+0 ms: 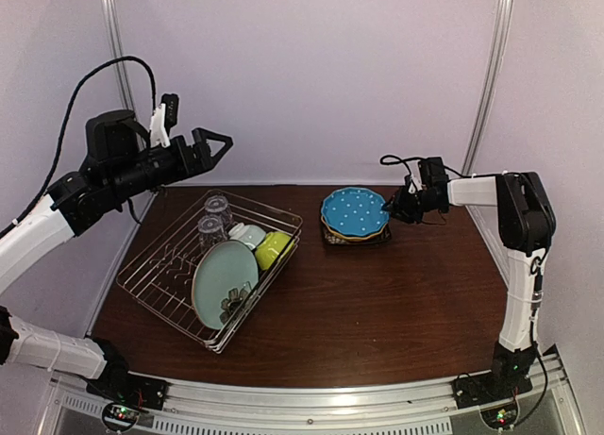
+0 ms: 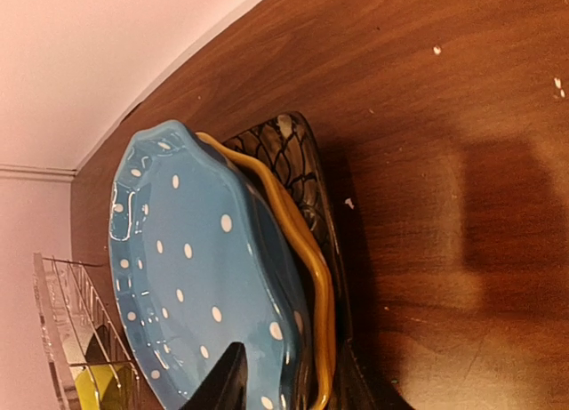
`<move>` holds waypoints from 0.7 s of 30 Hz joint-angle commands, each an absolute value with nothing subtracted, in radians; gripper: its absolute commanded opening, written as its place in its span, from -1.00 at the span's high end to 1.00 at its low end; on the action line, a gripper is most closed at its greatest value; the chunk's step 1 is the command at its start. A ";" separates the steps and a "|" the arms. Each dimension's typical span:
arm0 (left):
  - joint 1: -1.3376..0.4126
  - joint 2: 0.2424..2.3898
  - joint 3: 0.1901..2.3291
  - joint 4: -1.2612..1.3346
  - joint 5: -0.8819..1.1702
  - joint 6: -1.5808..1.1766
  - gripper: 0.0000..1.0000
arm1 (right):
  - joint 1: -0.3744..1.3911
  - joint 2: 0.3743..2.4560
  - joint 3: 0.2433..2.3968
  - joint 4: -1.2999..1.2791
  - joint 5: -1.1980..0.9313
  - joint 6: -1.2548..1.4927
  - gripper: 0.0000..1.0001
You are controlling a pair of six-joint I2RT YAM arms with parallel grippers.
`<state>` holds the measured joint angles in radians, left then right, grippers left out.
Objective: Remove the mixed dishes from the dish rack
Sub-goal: Adjust the plate on the plate.
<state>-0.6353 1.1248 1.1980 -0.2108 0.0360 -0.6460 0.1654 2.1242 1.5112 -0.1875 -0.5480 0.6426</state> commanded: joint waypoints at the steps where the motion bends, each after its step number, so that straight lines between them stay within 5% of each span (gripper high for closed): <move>1: -0.638 1.109 1.215 -0.273 0.015 -0.603 -0.95 | 0.157 2.073 1.515 -0.218 -0.553 0.643 0.13; 11: -0.638 1.037 1.212 -0.518 -0.054 -0.534 -0.95 | 0.149 1.967 1.539 -0.271 -0.519 0.591 -0.30; 21: -0.639 0.997 1.168 -0.801 0.048 -0.469 -0.95 | 0.151 1.776 1.461 -0.245 -0.539 0.537 -0.46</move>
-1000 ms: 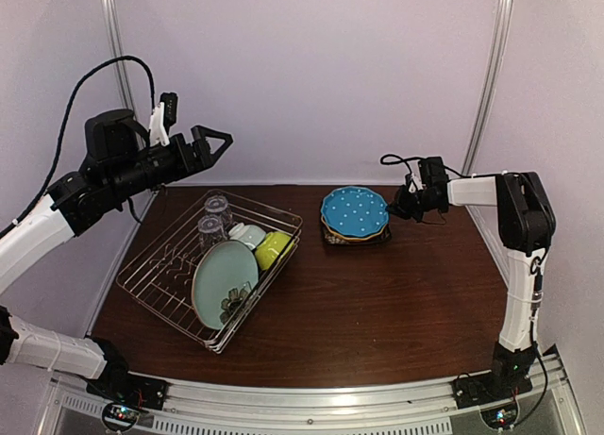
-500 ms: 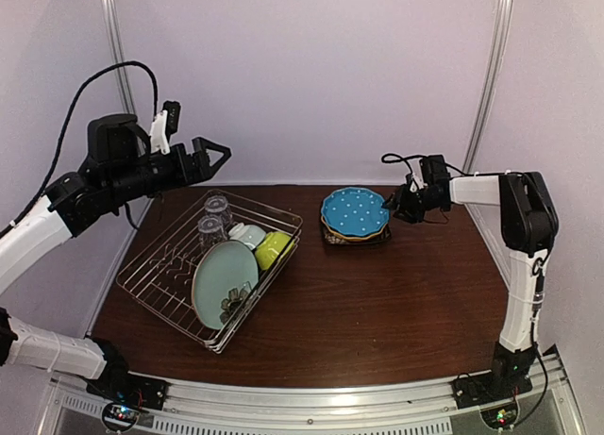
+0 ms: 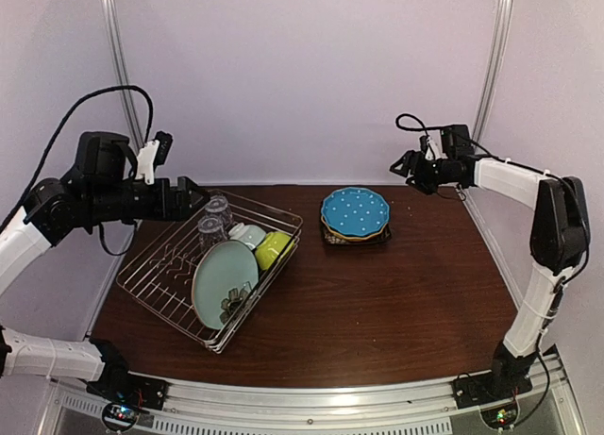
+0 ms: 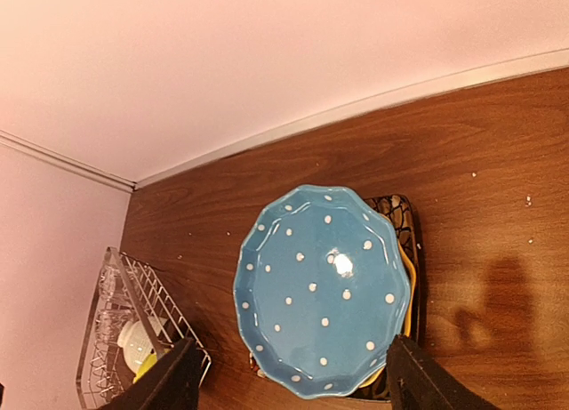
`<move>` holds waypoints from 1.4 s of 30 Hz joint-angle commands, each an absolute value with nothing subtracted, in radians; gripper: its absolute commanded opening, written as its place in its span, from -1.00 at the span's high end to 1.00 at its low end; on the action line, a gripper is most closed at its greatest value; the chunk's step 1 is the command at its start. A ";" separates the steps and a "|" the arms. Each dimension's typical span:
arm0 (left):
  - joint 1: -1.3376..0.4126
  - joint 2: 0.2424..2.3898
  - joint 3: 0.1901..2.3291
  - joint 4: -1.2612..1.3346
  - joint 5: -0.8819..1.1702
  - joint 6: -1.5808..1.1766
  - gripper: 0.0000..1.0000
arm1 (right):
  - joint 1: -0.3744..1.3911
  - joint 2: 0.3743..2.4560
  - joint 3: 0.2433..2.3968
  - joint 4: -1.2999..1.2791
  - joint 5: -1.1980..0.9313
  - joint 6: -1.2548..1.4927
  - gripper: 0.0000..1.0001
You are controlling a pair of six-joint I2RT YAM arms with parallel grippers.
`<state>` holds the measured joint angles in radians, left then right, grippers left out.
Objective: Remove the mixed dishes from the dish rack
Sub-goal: Adjust the plate on the plate, then grab the plate from the dish rack.
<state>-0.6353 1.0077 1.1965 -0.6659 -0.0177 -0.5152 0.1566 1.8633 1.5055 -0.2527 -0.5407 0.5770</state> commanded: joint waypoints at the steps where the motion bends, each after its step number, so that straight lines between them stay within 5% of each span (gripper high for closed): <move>1: -0.639 0.995 1.158 -0.817 0.069 -0.466 -0.95 | 0.153 1.755 1.449 -0.246 -0.538 0.526 -0.52; 3: -0.640 0.995 1.141 -0.844 0.106 -0.462 -0.95 | 0.156 1.715 1.428 -0.251 -0.534 0.508 -0.75; 15: -0.670 1.055 1.070 -0.904 0.198 -0.437 -0.94 | 0.201 1.506 1.318 -0.289 -0.479 0.427 -0.95; 27: -0.695 1.167 1.067 -0.884 0.130 -0.439 -0.31 | 0.235 1.366 1.250 -0.338 -0.399 0.357 -0.99; 42: -0.722 1.286 1.078 -0.862 0.071 -0.454 0.24 | 0.233 1.238 1.207 -0.354 -0.158 0.288 -0.99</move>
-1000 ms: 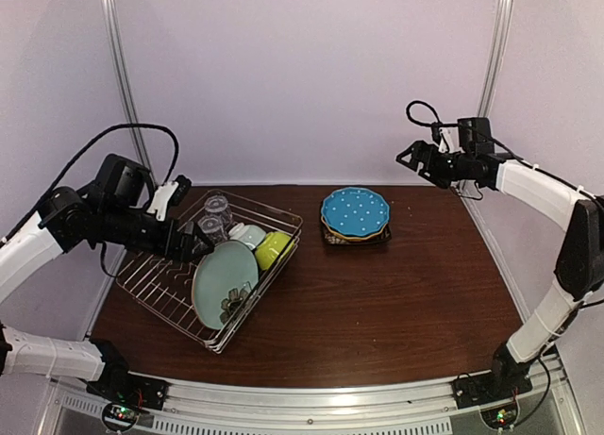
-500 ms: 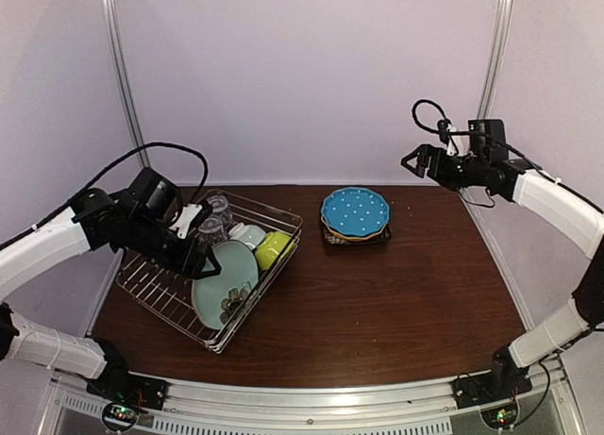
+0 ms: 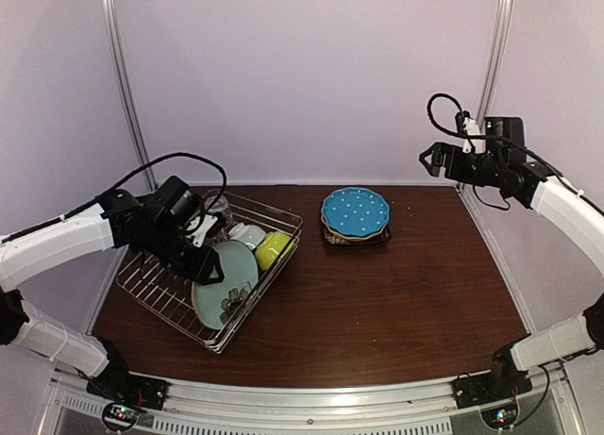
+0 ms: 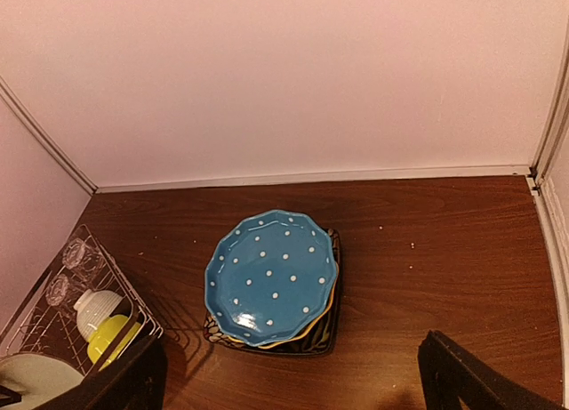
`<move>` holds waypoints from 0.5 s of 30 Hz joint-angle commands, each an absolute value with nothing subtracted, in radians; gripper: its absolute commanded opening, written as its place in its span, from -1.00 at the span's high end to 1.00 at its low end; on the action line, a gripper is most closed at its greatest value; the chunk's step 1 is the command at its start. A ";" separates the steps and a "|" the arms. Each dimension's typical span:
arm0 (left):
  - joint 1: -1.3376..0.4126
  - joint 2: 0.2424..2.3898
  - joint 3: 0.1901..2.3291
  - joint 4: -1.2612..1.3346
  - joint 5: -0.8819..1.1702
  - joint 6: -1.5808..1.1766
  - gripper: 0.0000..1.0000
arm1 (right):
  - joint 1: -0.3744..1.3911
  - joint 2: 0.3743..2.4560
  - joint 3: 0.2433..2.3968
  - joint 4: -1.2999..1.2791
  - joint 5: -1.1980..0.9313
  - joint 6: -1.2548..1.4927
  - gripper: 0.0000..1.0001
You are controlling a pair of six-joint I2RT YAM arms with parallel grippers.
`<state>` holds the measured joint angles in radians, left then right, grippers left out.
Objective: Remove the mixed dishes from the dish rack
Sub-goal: Grab the plate from the dish rack.
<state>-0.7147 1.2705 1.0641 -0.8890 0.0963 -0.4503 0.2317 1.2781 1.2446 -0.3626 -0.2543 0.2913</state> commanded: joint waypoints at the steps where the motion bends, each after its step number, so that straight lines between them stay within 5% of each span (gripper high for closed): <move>1: -0.722 1.288 1.078 -0.861 0.069 -0.459 0.28 | 0.231 1.229 1.194 -0.344 -0.151 0.294 -0.99; 15: -0.726 1.274 1.158 -0.933 -0.012 -0.536 0.87 | 0.222 1.221 1.189 -0.345 -0.111 0.303 -0.99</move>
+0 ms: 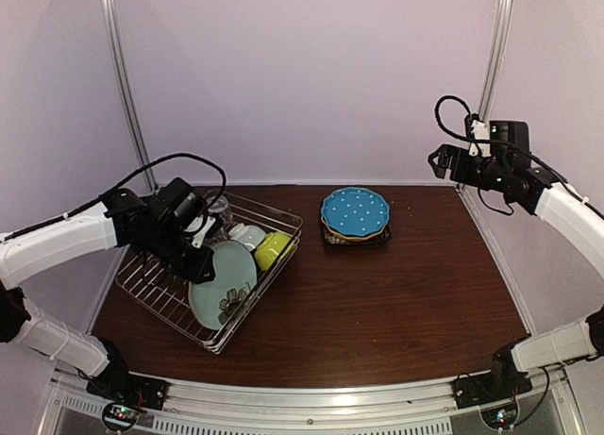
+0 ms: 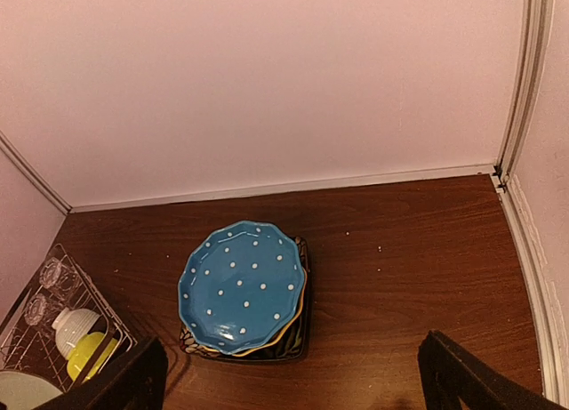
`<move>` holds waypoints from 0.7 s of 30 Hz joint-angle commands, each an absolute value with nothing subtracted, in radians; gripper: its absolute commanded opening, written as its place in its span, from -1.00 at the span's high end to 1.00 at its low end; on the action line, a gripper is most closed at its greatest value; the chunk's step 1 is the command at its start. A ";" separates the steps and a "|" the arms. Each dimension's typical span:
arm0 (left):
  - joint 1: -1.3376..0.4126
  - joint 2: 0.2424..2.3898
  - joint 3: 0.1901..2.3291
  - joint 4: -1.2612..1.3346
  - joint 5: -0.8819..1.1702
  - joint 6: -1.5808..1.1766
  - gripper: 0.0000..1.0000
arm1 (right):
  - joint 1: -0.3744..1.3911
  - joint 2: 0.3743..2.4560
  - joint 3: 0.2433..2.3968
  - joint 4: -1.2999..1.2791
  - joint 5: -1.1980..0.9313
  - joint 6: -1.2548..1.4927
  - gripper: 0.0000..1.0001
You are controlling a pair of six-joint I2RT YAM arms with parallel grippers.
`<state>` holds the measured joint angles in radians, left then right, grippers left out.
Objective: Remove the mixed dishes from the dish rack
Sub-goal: Grab the plate from the dish rack.
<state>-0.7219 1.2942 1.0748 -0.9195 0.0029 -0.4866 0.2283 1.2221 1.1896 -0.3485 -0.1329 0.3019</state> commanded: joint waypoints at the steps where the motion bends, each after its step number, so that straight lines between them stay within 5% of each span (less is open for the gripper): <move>1: -0.726 1.273 1.172 -0.947 -0.030 -0.539 0.89 | 0.222 1.221 1.189 -0.343 -0.111 0.302 -0.99; 21: -0.724 1.274 1.500 -1.124 -0.153 -0.489 1.00 | 0.222 1.241 1.187 -0.315 -0.201 0.284 -0.99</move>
